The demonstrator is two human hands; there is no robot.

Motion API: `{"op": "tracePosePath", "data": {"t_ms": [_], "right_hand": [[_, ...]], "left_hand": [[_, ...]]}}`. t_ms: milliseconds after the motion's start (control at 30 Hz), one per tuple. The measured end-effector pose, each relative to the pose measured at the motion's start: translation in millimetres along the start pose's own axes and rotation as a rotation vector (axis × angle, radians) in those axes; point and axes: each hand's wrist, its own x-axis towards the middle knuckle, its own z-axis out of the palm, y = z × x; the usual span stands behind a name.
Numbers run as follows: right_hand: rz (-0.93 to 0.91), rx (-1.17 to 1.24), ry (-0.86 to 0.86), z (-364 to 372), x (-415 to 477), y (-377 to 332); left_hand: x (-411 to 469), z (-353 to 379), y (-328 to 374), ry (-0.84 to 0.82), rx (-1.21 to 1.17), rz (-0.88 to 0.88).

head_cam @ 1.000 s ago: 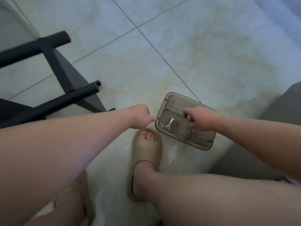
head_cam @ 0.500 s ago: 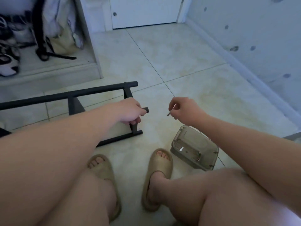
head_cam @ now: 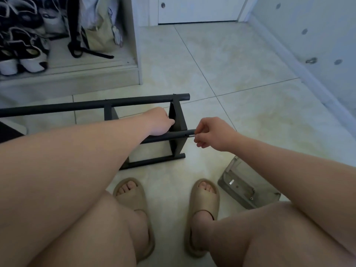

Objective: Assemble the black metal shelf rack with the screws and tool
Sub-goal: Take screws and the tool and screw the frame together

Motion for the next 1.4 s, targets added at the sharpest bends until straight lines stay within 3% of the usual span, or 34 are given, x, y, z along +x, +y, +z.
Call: {"op": "tracePosePath", "data": {"t_ms": [233, 500, 900, 1233, 1400], "right_hand": [[-0.023, 0.003, -0.044, 8.0, 18.8, 6.1], [-0.109, -0.266, -0.027, 21.3, 19.8, 6.2], [-0.165, -0.328, 0.005, 30.9, 22.7, 9.6], [0.027, 0.113, 0.109, 41.1, 21.4, 9.8], [-0.045, -0.052, 0.096, 40.8, 22.4, 7.6]], "left_hand": [[31.6, 13.2, -5.9, -0.136, -0.173, -0.045], [41.7, 27.5, -2.6, -0.226, -0.229, -0.024], [40.8, 27.8, 2.3, -0.325, -0.229, -0.044], [43.8, 25.6, 4.1, -0.306, -0.180, -0.048], [44.1, 26.0, 3.6, -0.306, -0.183, -0.043]]}}
